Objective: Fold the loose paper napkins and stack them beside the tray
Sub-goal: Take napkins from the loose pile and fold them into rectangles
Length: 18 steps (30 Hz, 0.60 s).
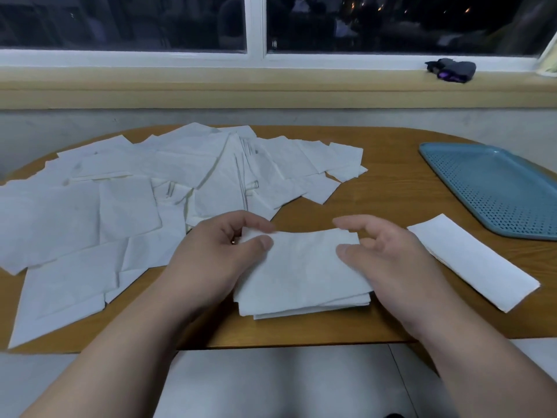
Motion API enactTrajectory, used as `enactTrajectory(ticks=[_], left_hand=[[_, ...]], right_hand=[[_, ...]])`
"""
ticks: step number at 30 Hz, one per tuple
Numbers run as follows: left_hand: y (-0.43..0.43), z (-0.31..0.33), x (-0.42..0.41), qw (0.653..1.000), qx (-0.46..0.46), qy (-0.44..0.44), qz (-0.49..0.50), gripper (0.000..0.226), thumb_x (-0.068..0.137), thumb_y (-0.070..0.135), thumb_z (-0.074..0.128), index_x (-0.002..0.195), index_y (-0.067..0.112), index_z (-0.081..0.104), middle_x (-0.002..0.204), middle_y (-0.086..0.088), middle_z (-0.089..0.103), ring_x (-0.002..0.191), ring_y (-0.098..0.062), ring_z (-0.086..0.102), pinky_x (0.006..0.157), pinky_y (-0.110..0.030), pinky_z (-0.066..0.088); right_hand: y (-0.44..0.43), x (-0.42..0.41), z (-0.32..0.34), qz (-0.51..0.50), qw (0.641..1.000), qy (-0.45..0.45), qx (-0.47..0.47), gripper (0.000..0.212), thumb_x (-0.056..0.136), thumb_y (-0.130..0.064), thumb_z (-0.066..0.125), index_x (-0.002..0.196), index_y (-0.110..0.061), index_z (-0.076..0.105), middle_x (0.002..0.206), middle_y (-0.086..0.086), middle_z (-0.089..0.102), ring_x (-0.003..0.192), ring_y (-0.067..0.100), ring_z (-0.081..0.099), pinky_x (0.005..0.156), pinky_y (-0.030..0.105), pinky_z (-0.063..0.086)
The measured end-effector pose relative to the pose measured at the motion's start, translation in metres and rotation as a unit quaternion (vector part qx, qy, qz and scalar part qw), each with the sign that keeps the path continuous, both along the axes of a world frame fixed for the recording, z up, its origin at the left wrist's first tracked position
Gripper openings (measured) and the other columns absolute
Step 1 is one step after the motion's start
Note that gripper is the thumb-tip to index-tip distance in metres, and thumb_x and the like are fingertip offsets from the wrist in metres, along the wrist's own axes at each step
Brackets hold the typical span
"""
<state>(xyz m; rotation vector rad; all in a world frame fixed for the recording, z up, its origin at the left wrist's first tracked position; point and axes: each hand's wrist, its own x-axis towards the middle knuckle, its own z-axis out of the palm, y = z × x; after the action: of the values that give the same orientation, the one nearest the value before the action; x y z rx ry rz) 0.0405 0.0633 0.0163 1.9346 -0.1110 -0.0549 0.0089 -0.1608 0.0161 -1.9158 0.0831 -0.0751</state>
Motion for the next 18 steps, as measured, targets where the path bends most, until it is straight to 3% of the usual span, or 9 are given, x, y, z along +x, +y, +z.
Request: enactTrajectory(ticks=[2,4,7,10,15,18], left_hand=[[0.002,-0.004,0.002,0.998,0.062,-0.001,0.012,0.010,0.088,0.035,0.070,0.090,0.044,0.073,0.084,0.021,0.072,0.075,0.003,0.067,0.067,-0.022,0.049],[0.005,-0.007,0.003,0.993,0.114,-0.003,0.018,0.008,0.087,0.040,0.069,0.092,0.047,0.071,0.084,0.025,0.070,0.077,0.008,0.064,0.065,-0.019,0.046],[0.004,-0.010,0.004,0.985,0.172,-0.014,0.016,0.007,0.088,0.045,0.067,0.094,0.047,0.069,0.080,0.019,0.067,0.077,0.015,0.057,0.057,-0.012,0.037],[-0.001,-0.013,0.005,0.977,0.213,-0.026,0.006,0.009,0.089,0.048,0.064,0.097,0.046,0.066,0.082,0.016,0.065,0.078,0.013,0.055,0.057,-0.014,0.036],[-0.006,-0.016,0.005,0.963,0.264,-0.048,-0.009,0.014,0.091,0.049,0.063,0.104,0.044,0.066,0.088,0.021,0.060,0.083,0.008,0.053,0.064,-0.017,0.041],[-0.008,-0.023,0.007,0.953,0.294,-0.078,-0.016,0.019,0.090,0.049,0.065,0.106,0.041,0.068,0.097,0.020,0.056,0.091,0.005,0.052,0.073,-0.015,0.042]], right_hand=[[-0.001,0.004,-0.004,-0.003,0.999,-0.018,-0.047,0.006,0.092,-0.026,0.067,0.094,-0.030,0.071,0.057,-0.005,0.052,0.051,0.014,0.046,0.052,0.027,0.041],[0.000,0.008,-0.008,-0.007,0.993,-0.026,-0.112,0.005,0.093,-0.028,0.067,0.087,-0.029,0.066,0.052,-0.010,0.041,0.046,0.007,0.038,0.046,0.019,0.034],[0.001,0.009,-0.012,-0.012,0.982,-0.034,-0.184,0.005,0.093,-0.031,0.066,0.093,-0.034,0.062,0.056,-0.010,0.045,0.052,0.006,0.045,0.049,0.019,0.035],[-0.001,0.010,-0.016,-0.017,0.971,-0.031,-0.235,0.008,0.094,-0.035,0.063,0.100,-0.038,0.060,0.058,-0.012,0.048,0.056,0.004,0.050,0.050,0.020,0.037],[-0.004,0.008,-0.018,-0.020,0.960,-0.020,-0.280,0.015,0.096,-0.036,0.061,0.110,-0.039,0.061,0.063,-0.007,0.051,0.062,0.007,0.053,0.054,0.027,0.044],[-0.002,0.008,-0.020,-0.017,0.945,-0.011,-0.326,0.023,0.096,-0.038,0.058,0.119,-0.036,0.060,0.072,-0.012,0.047,0.067,0.005,0.049,0.056,0.024,0.038]])
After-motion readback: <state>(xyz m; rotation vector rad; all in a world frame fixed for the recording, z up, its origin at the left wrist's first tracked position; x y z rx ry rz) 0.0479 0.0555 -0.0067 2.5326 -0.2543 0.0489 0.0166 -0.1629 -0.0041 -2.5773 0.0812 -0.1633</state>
